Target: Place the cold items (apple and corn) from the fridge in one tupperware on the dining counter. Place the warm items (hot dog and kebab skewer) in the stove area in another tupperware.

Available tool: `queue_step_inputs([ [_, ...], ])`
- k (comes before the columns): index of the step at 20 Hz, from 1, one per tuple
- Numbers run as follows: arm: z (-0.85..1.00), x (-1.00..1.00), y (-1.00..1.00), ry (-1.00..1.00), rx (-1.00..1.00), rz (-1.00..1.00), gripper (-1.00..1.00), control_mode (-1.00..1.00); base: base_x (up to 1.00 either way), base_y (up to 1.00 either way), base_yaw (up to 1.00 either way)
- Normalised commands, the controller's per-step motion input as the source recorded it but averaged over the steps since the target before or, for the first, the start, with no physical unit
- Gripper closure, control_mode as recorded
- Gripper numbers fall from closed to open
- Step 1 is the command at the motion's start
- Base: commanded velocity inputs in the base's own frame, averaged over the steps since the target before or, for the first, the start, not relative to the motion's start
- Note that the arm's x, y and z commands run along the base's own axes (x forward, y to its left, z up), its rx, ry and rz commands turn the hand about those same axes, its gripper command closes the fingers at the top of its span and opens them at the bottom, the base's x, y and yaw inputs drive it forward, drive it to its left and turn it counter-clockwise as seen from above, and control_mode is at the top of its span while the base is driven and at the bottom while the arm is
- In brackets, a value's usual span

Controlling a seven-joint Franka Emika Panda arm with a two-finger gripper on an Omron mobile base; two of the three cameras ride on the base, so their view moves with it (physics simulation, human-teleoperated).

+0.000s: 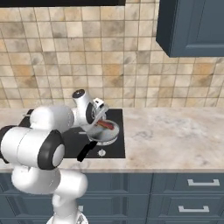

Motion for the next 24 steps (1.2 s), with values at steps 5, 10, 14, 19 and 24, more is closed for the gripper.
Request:
queue_step_inputs([
  [5, 0.93, -0.58, 0.00, -0.18, 0.02, 0.01, 1.00, -1.00, 0.00, 0.00, 0.00],
  [10, 0.96, -0.50, 0.00, -0.11, 0.04, 0.09, 1.00, -1.00, 0.00, 0.00, 0.00],
  [14, 0.92, -0.57, 0.01, -0.08, 0.00, 0.07, 1.00, -1.00, 0.00, 0.00, 0.00],
  [19, 0.80, -0.70, 0.24, -0.01, -0.07, 0.02, 1.00, -1.00, 0.00, 0.00, 0.00],
  [24, 0.13, -0.17, 0.09, -0.01, -0.03, 0.01, 1.00, 1.00, -0.69, 0.60, 0.05],
])
